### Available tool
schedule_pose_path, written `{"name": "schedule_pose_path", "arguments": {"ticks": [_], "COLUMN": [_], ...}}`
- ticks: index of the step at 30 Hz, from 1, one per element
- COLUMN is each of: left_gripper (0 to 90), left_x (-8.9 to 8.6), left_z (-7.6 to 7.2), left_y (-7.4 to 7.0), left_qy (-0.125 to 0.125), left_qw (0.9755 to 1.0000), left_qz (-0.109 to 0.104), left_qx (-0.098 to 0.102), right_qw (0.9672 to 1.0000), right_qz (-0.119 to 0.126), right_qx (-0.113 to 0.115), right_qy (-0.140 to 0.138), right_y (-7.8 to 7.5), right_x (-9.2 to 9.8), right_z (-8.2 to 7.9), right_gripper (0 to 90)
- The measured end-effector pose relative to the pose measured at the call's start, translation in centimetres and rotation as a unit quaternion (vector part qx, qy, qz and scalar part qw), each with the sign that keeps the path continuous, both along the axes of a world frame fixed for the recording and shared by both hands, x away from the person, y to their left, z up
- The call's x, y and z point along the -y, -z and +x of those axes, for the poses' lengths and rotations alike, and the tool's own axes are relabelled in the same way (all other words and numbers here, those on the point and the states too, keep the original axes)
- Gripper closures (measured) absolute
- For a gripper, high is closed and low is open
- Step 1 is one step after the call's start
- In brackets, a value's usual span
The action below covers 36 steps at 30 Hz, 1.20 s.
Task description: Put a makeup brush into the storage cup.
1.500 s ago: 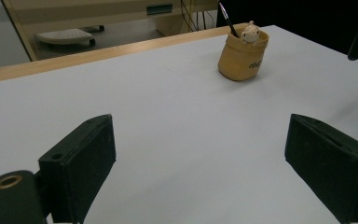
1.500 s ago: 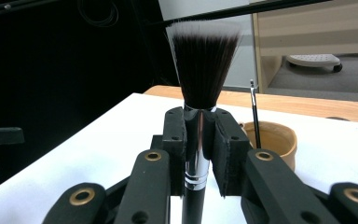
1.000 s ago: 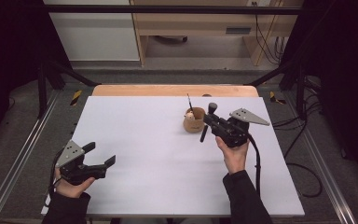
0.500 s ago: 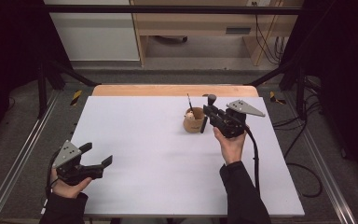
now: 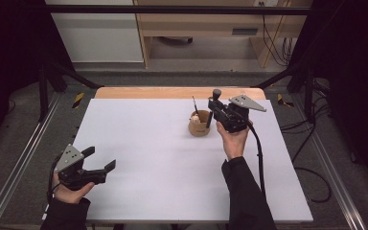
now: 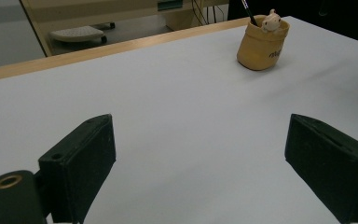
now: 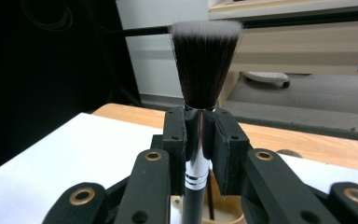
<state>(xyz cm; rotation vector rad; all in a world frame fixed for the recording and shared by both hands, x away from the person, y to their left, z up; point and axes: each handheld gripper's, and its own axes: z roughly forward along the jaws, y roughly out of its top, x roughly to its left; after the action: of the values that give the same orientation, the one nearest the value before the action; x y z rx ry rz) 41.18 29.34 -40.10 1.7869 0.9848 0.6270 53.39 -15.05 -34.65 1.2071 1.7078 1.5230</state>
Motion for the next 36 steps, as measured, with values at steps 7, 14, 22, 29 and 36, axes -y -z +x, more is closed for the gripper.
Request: {"name": "schedule_pose_path", "arguments": {"ticks": [7, 14, 22, 29, 36], "left_gripper": [7.9, 7.8, 7.8, 7.7, 7.6], "left_x": [-0.1, -0.1, -0.3, -0.4, -0.3], "left_z": [0.0, 0.1, 0.0, 0.0, 0.1], "left_y": [0.0, 0.1, 0.0, 0.0, 0.0], "left_qy": [0.0, 0.0, 0.001, -0.002, 0.0], "left_qw": [1.0, 1.0, 1.0, 1.0, 1.0], "left_qz": [-0.002, -0.002, -0.002, -0.006, -0.004], "left_qx": [-0.001, -0.001, 0.0, 0.0, -0.001], "right_qw": [1.0, 0.9997, 0.9993, 0.999, 0.9989], "right_qz": [-0.003, -0.005, -0.013, -0.013, -0.014], "right_qx": [0.0, 0.0, 0.0, -0.002, -0.005], "right_qy": [0.009, 0.023, 0.034, 0.042, 0.044], "right_y": [0.0, 0.0, 0.3, 0.8, 1.4], "right_x": [-0.4, -0.4, -0.7, -0.9, -1.1], "right_z": [1.0, 2.4, 3.6, 4.5, 5.2], "right_gripper": [77.2, 77.2, 77.2, 77.2, 77.2]}}
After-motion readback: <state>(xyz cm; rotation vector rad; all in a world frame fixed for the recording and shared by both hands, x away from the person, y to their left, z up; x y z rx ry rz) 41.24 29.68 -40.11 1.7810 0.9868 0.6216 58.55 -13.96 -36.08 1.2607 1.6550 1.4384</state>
